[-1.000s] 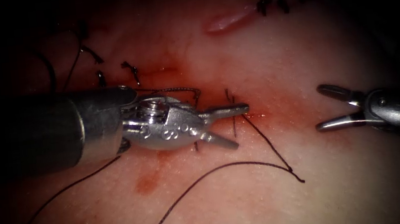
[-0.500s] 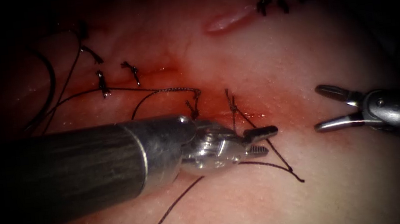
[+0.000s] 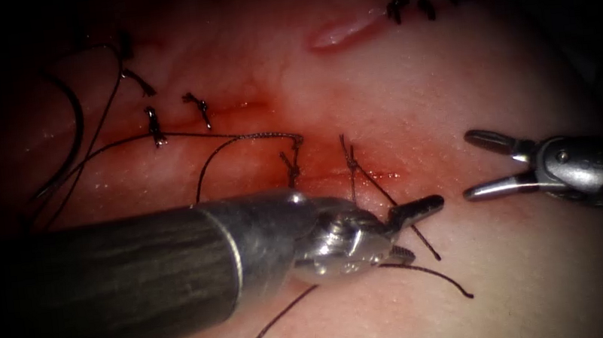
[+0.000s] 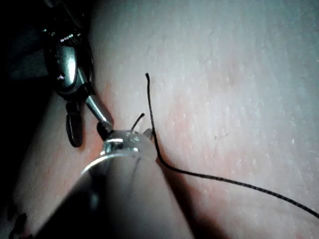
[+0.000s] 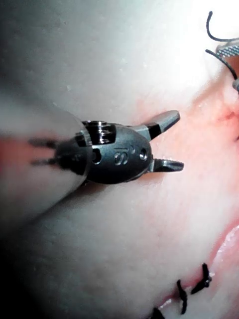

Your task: Wound Closure

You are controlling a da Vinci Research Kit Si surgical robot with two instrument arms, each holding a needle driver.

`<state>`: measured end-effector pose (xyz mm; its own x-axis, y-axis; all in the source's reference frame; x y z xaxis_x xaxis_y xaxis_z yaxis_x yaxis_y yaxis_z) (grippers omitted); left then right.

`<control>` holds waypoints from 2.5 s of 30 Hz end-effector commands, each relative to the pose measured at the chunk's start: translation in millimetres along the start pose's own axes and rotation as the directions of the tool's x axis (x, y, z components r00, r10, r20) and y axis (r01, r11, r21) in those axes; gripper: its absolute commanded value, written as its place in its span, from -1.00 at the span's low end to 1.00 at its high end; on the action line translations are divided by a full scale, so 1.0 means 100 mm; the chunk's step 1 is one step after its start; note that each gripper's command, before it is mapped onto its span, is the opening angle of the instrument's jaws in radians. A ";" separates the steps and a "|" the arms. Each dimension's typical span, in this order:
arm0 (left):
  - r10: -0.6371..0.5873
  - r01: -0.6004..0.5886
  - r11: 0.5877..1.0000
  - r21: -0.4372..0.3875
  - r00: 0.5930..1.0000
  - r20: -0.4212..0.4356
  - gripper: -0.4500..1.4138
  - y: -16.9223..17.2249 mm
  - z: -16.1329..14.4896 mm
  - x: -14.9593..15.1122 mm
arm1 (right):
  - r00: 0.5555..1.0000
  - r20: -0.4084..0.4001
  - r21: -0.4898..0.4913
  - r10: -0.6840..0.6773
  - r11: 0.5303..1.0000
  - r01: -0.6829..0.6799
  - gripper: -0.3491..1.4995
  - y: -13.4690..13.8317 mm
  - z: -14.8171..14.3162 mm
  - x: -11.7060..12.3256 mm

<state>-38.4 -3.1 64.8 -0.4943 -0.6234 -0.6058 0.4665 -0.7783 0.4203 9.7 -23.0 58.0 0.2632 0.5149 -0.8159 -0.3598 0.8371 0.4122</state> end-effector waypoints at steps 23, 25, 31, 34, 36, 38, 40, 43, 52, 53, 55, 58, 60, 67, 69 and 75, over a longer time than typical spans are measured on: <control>0.020 -0.017 0.997 0.075 0.999 -0.030 -0.98 -0.021 -0.017 -0.018 | 0.983 -0.131 0.126 -0.130 0.981 0.147 0.33 -0.008 0.048 0.014; 0.020 -0.018 0.997 0.074 0.999 -0.034 -0.96 -0.020 -0.021 -0.020 | 0.973 -0.164 0.138 -0.162 0.973 0.186 0.33 -0.013 0.060 0.018; 0.025 -0.023 0.997 0.070 0.999 -0.027 -0.87 -0.012 -0.033 -0.025 | 0.942 -0.257 0.161 -0.218 0.951 0.264 0.34 -0.027 0.098 0.033; 0.025 -0.023 0.997 0.069 0.999 -0.031 -0.91 -0.011 -0.037 -0.026 | 0.934 -0.267 0.154 -0.240 0.946 0.287 0.34 -0.031 0.114 0.038; 0.032 -0.030 0.997 0.069 0.999 -0.031 -0.95 -0.010 -0.038 -0.027 | 0.926 -0.280 0.144 -0.252 0.943 0.300 0.34 -0.033 0.127 0.045; 0.032 -0.030 0.997 0.069 0.999 -0.031 -0.96 -0.009 -0.038 -0.028 | 0.922 -0.292 0.129 -0.255 0.944 0.302 0.34 -0.033 0.130 0.050; 0.033 -0.031 0.997 0.069 0.999 -0.031 -0.96 -0.009 -0.037 -0.028 | 0.917 -0.295 0.117 -0.267 0.943 0.312 0.34 -0.034 0.132 0.055; 0.027 -0.025 0.997 0.069 0.999 -0.031 -0.93 -0.009 -0.037 -0.028 | 0.911 -0.302 0.113 -0.281 0.938 0.327 0.36 -0.036 0.138 0.063; 0.020 -0.018 0.997 0.069 0.999 -0.030 -0.87 -0.009 -0.037 -0.026 | 0.892 -0.332 0.132 -0.308 0.921 0.367 0.34 -0.044 0.168 0.074; 0.020 -0.018 0.997 0.069 0.999 -0.030 -0.87 -0.009 -0.038 -0.026 | 0.892 -0.330 0.132 -0.310 0.920 0.368 0.34 -0.045 0.171 0.074; 0.020 -0.018 0.997 0.069 0.999 -0.030 -0.87 -0.009 -0.038 -0.026 | 0.892 -0.327 0.132 -0.311 0.920 0.369 0.34 -0.045 0.173 0.074; 0.020 -0.018 0.997 0.068 0.999 -0.029 -0.87 -0.008 -0.038 -0.024 | 0.893 -0.324 0.131 -0.313 0.920 0.370 0.34 -0.046 0.176 0.073; 0.019 -0.017 0.997 0.069 0.999 -0.027 -0.87 -0.009 -0.037 -0.024 | 0.892 -0.324 0.130 -0.314 0.920 0.371 0.33 -0.047 0.178 0.073; 0.020 -0.018 0.997 0.069 0.999 -0.025 -0.93 -0.008 -0.037 -0.021 | 0.881 -0.301 0.120 -0.365 0.902 0.415 -1.00 -0.052 0.179 0.069; 0.021 -0.019 0.997 0.068 0.999 -0.024 -0.95 -0.006 -0.037 -0.019 | 0.881 -0.296 0.120 -0.369 0.901 0.418 -1.00 -0.055 0.182 0.068; 0.020 -0.018 0.998 0.065 0.999 -0.035 -1.00 0.000 -0.051 -0.017 | 0.901 -0.253 0.101 -0.353 0.916 0.388 0.65 -0.056 0.175 0.070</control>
<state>-32.1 -2.3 61.4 -0.4550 -0.6321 -0.6273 0.4278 -0.7729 0.4686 27.7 -21.0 56.5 0.1522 0.1420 -0.9781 -0.1547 0.9808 0.1183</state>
